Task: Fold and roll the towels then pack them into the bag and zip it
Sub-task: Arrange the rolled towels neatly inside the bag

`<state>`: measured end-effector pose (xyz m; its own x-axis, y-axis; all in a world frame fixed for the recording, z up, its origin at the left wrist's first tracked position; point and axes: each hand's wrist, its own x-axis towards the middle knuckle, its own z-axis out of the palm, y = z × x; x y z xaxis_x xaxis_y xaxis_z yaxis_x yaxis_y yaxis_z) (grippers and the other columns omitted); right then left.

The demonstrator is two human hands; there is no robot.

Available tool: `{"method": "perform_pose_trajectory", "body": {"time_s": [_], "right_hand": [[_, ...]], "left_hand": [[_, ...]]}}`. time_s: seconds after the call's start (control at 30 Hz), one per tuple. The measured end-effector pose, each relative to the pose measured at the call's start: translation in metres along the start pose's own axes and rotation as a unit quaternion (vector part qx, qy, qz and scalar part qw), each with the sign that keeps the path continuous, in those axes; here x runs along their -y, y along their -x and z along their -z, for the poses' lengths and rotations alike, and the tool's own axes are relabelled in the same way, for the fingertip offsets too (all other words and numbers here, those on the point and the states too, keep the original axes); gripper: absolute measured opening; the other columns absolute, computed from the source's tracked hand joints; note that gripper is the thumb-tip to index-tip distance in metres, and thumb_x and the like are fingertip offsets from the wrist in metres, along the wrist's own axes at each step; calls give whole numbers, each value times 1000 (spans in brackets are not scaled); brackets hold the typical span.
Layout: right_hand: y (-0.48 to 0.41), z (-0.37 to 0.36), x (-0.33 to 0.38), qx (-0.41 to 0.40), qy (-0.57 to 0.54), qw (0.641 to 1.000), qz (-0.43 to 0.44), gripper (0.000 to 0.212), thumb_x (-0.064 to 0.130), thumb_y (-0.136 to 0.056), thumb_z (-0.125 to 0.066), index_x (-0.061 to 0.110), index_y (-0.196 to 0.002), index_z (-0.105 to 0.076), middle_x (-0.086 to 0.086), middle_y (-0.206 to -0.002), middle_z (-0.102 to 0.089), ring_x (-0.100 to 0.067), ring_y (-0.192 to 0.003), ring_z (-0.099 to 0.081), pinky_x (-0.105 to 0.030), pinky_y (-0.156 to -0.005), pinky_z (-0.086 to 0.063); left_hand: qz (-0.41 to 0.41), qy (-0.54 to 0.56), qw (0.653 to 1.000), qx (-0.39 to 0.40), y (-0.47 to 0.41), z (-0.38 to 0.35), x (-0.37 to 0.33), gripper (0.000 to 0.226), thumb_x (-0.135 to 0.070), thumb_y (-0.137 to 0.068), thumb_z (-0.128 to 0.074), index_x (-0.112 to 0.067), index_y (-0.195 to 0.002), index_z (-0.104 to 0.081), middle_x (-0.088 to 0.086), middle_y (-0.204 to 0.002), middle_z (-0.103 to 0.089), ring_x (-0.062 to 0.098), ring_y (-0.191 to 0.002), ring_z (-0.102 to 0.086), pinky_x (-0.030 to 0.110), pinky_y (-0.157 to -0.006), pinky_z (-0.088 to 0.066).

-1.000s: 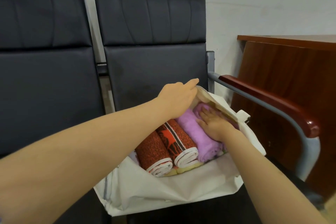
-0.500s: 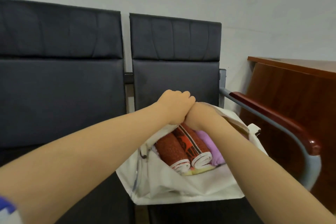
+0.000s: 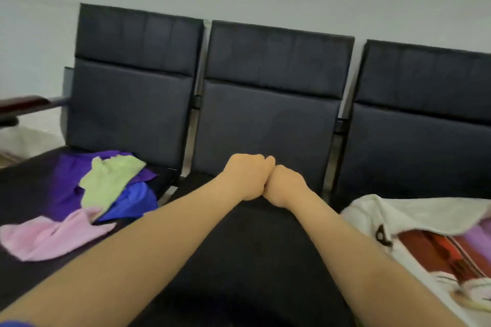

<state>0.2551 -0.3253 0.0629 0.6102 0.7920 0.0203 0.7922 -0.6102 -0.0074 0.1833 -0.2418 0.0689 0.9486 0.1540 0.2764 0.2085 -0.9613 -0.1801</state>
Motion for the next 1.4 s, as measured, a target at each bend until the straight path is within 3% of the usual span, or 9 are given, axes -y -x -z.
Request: {"method": "perform_pose_trajectory", "body": {"time_s": [0.23, 0.43, 0.63, 0.77, 0.93, 1.07, 1.17, 1.27, 1.4], "right_hand": [[-50, -88, 156, 16, -85, 990, 115, 32, 27, -97, -46, 19, -128, -47, -6, -118, -56, -29, -102, -59, -38, -73, -46], [-74, -140, 235, 60, -67, 982, 165, 32, 13, -93, -45, 9, -125, -46, -13, -130, -45, -34, -118, -48, -42, -90, -41], [-84, -165, 273, 59, -81, 967, 234, 29, 16, -94, -46, 12, -122, -49, -9, -127, -48, -32, -114, -46, -42, -93, -36], [-84, -173, 289, 62, -97, 962, 247, 29, 25, -98, -40, 14, -122, -53, -6, -125, -52, -30, -113, -43, -41, -97, -32], [-85, -174, 293, 58, -90, 953, 283, 26, 31, -98, -40, 15, -109, -58, -3, -116, -56, -25, -111, -47, -44, -103, -33], [-89, -180, 288, 146, -107, 938, 296, 40, 34, -99, -38, 21, -137, -45, -1, -143, -44, -21, -138, -31, -49, -117, -17], [-90, -180, 287, 165, -122, 934, 293, 46, 36, -99, -39, 23, -144, -37, -3, -149, -38, -21, -141, -27, -49, -116, -21], [-88, -180, 288, 176, -156, 931, 280, 49, 37, -99, -41, 26, -146, -34, -1, -149, -38, -21, -141, -29, -51, -114, -26], [-84, -180, 286, 167, -176, 929, 278, 52, 35, -99, -45, 25, -148, -33, 0, -148, -37, -20, -141, -27, -50, -112, -30]], "left_hand": [[247, 73, 963, 83, 108, -94, 130, 28, -27, -95, -45, -15, -120, -45, 7, -118, -58, 26, -104, -58, 35, -75, -43], [348, -37, 928, 125, 165, -148, 207, 30, -20, -94, -43, -12, -123, -44, 8, -124, -46, 25, -113, -48, 34, -84, -43], [533, 67, 835, 118, 200, -198, 255, 48, -40, -87, -55, -9, -122, -44, 9, -120, -51, 29, -110, -55, 34, -80, -45], [558, 112, 816, 103, 207, -211, 258, 61, -59, -80, -59, -10, -113, -43, 7, -112, -52, 30, -107, -56, 36, -81, -41], [390, 21, 915, 102, 200, -211, 272, 42, -37, -82, -56, -17, -119, -48, 7, -127, -42, 28, -111, -44, 37, -85, -39], [397, 179, 864, 254, 192, -208, 288, 48, -39, -92, -46, -33, -139, -40, 8, -143, -37, 32, -124, -42, 44, -101, -35], [448, 128, 855, 226, 187, -202, 296, 33, -41, -95, -39, -17, -106, -58, 4, -120, -58, 25, -106, -50, 44, -99, -31], [491, 79, 860, 115, 181, -197, 297, 44, -53, -94, -39, -16, -74, -51, 0, -82, -59, 19, -79, -49, 40, -92, -33], [480, 158, 859, 78, 168, -205, 292, 64, -48, -84, -64, -13, -130, -35, 9, -120, -46, 27, -98, -57, 38, -80, -41]]}}
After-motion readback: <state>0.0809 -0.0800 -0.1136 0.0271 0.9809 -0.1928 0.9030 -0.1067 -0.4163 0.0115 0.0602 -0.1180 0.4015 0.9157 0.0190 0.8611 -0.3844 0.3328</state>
